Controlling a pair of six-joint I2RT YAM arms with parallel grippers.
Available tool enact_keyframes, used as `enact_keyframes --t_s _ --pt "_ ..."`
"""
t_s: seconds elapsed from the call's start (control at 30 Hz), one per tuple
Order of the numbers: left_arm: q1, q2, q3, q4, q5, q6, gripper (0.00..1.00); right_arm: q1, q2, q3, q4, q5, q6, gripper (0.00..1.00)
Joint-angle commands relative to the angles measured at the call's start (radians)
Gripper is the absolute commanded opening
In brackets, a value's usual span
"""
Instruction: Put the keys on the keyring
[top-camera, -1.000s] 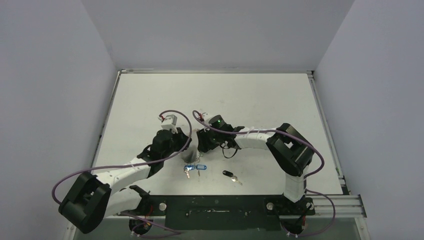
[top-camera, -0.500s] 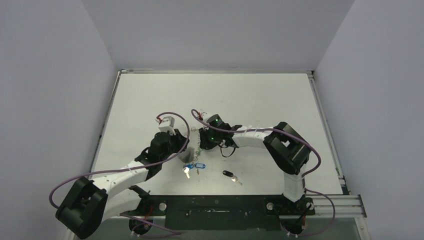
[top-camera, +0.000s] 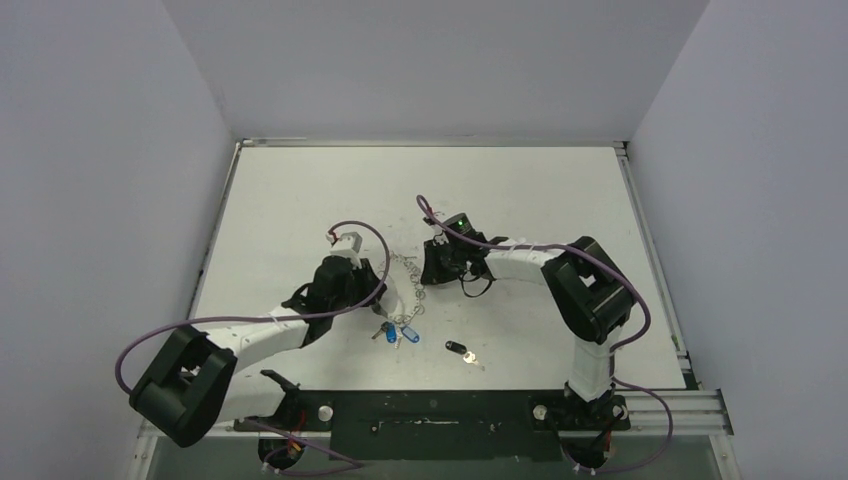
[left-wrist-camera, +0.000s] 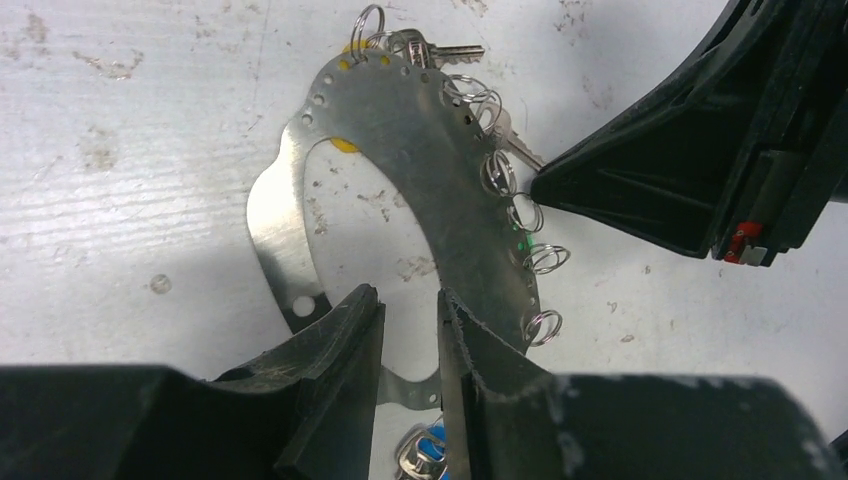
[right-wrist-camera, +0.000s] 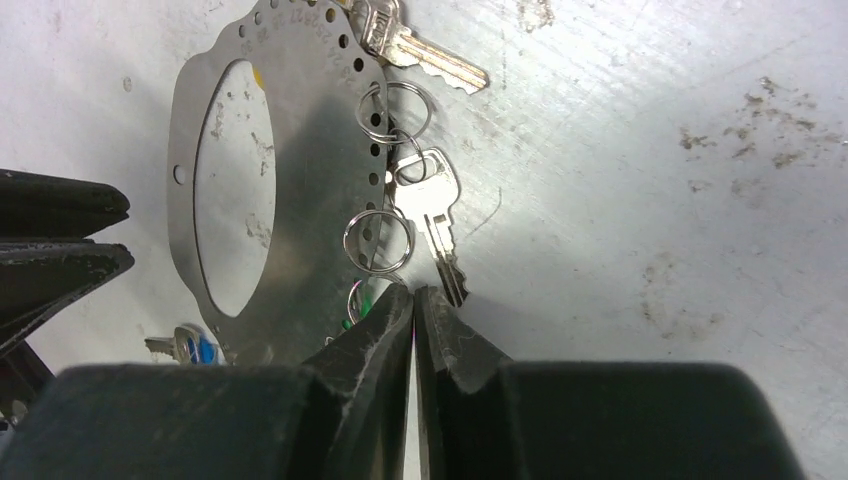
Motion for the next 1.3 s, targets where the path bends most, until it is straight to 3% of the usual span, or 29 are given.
enact_keyframes --t_s 0.0,0.13,0.57,0.67,0.97,1.13,1.27 --pt "0.013 0.049 0.093 -0.007 0.048 0.025 0.29 -0.009 -0.032 -0.002 0.000 -0.038 0.016 0.10" --pt "0.027 0.086 0.128 -0.009 0.076 0.054 0.35 -0.011 -0.033 -0.001 -0.005 -0.051 0.018 0.13" --pt "0.047 0.124 0.164 -0.002 0.201 0.124 0.35 0.075 0.034 -0.021 0.090 -0.210 0.081 0.23" --pt "0.047 0.109 0.150 0.011 0.215 0.141 0.35 0.099 0.029 -0.033 0.130 -0.250 0.103 0.30" --pt "0.044 0.036 0.090 0.032 0.224 0.158 0.35 0.014 -0.112 -0.091 0.066 -0.112 0.035 0.59" --pt "0.037 0.018 0.055 0.042 0.226 0.141 0.35 0.027 -0.154 -0.047 -0.071 -0.047 -0.126 0.59" --pt "0.032 0.003 0.033 0.043 0.208 0.131 0.35 0.108 -0.173 -0.003 -0.189 0.131 -0.257 0.59"
